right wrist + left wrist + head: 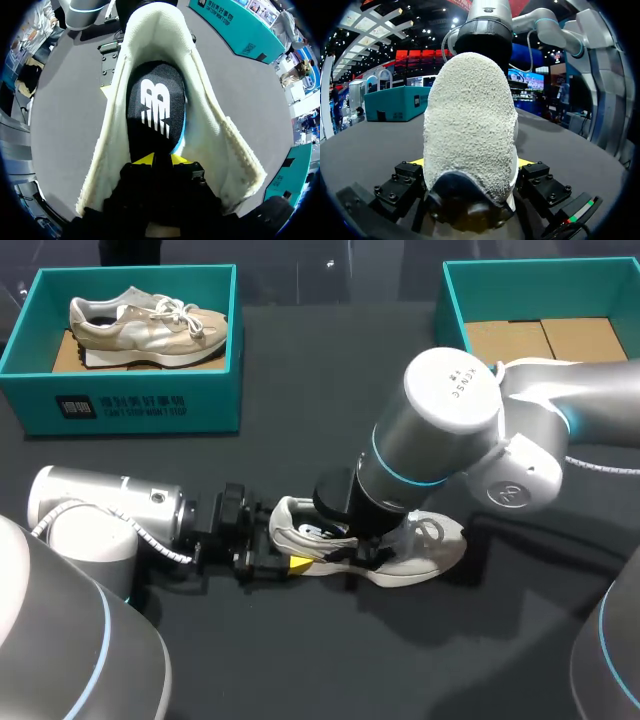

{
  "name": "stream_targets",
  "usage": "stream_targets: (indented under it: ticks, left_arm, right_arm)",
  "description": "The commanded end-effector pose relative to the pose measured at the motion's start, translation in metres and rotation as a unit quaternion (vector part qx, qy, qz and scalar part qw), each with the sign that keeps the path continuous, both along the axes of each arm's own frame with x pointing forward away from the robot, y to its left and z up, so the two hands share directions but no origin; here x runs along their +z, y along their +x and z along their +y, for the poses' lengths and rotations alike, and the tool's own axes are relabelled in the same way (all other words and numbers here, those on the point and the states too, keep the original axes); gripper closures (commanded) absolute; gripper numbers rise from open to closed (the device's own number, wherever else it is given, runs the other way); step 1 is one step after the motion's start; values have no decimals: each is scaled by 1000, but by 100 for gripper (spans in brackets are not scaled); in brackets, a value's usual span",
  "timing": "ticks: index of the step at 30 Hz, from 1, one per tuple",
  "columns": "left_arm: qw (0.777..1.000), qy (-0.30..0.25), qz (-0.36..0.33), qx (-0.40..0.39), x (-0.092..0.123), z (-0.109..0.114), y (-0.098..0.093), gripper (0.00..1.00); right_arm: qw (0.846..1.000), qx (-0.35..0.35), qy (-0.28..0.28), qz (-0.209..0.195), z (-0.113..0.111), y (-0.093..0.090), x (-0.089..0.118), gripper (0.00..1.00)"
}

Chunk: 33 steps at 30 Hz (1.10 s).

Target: Take the shoe out of the shoebox, open the shoe tongue, remove and reinsert the insole, then place the shoe into the shoebox

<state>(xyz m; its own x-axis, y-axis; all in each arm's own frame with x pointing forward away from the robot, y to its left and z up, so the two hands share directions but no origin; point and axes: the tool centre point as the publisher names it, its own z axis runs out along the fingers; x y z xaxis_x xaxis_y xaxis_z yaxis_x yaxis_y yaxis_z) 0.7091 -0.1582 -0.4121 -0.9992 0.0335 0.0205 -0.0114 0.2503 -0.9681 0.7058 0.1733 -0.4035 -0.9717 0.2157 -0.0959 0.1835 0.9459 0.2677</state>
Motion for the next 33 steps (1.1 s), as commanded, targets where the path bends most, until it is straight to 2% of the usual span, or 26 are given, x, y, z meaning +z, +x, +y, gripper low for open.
stream_targets:
  ticks: [1,16,29,33]
  left_arm:
    - [1000,1,0,1,-1,1,2,100]
    - [1000,1,0,1,-1,1,2,100]
    - [1000,1,0,1,-1,1,2,100]
    - [1000,1,0,1,-1,1,2,100]
  right_arm:
    - [1000,5,15,-22,-9,-6,10,100]
    - [993,30,96,-63,-10,7,35,100]
    - [991,50,112,-60,-24,5,42,100]
    - [988,64,121,-77,-25,6,49,100]
